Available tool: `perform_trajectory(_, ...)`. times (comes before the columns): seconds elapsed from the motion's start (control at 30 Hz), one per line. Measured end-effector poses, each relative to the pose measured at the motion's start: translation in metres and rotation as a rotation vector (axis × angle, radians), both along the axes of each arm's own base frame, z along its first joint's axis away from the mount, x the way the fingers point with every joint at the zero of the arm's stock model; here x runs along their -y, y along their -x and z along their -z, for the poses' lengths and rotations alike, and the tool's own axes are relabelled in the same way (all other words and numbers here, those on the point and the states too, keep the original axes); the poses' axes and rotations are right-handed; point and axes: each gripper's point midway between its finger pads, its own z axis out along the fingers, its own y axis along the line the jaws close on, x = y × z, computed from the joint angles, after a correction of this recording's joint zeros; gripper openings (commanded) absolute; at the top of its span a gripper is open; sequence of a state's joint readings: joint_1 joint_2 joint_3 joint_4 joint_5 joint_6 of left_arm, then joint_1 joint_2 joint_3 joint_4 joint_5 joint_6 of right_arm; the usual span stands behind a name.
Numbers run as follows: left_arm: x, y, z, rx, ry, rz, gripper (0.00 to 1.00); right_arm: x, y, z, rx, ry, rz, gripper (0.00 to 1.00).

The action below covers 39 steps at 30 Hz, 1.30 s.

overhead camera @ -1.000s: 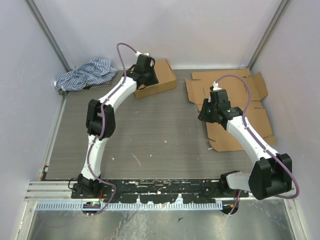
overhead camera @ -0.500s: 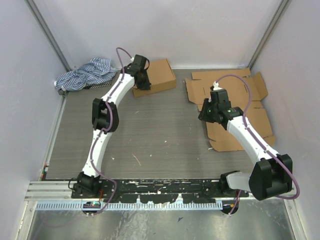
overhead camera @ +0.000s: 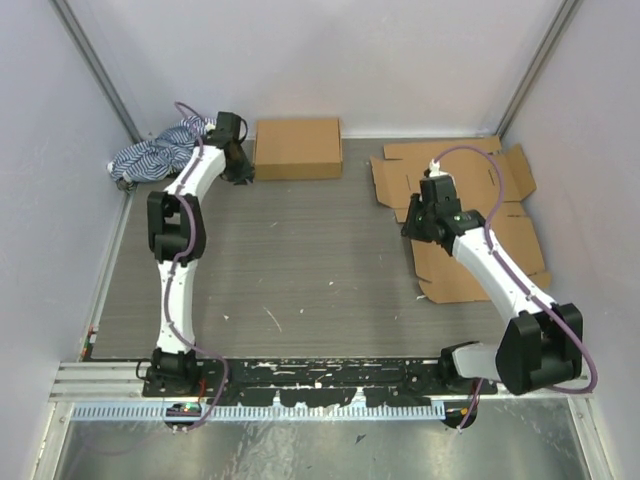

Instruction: Fold the paper box

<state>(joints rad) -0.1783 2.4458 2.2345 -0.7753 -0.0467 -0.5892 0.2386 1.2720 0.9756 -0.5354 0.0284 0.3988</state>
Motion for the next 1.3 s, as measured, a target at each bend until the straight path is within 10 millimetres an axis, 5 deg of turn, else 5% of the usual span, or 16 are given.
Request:
perform_trajectory(0.13,0.006,0.052,-0.01,-0.026,0.024,0.012,0.25,0.026,-0.023,0.0,-0.001,0.065,0.104,0.17)
perform_trajectory(0.23,0.027,0.1,-0.04,0.03,0.061,0.055,0.28,0.062,-0.043,0.011,-0.015,0.099,0.239,0.16)
perform_trajectory(0.33,0.051,0.139,-0.09,0.163,0.109,0.116,0.32,0.092,-0.043,0.037,-0.065,0.119,0.355,0.35)
perform_trajectory(0.37,0.076,0.158,-0.11,0.22,0.139,0.179,0.33,0.097,-0.04,0.047,-0.088,0.116,0.375,0.41)
perform_trajectory(0.5,0.119,0.196,-0.149,0.333,0.247,0.319,0.33,0.081,-0.019,0.086,-0.176,0.055,0.328,0.56)
perform_trajectory(0.63,0.115,0.215,-0.111,0.26,0.25,0.336,0.33,0.058,0.003,0.106,-0.233,0.012,0.245,0.61)
perform_trajectory(0.8,0.11,0.26,-0.057,0.117,0.205,0.367,0.33,0.027,0.013,0.093,-0.202,0.075,0.127,0.61)
perform_trajectory(0.93,0.105,0.282,-0.061,0.131,0.202,0.385,0.33,0.02,0.011,0.079,-0.159,0.175,0.107,0.61)
perform_trajectory(1.03,0.098,0.289,-0.068,0.161,0.201,0.379,0.33,0.039,0.01,0.077,-0.16,0.276,0.166,0.59)
perform_trajectory(1.1,0.093,0.293,-0.068,0.168,0.195,0.373,0.33,0.052,0.011,0.082,-0.183,0.349,0.203,0.53)
perform_trajectory(1.23,0.083,0.303,-0.066,0.171,0.178,0.366,0.33,0.063,0.014,0.1,-0.244,0.424,0.22,0.18)
perform_trajectory(1.3,0.078,0.307,-0.067,0.176,0.164,0.361,0.34,0.058,0.014,0.104,-0.255,0.435,0.196,0.08)
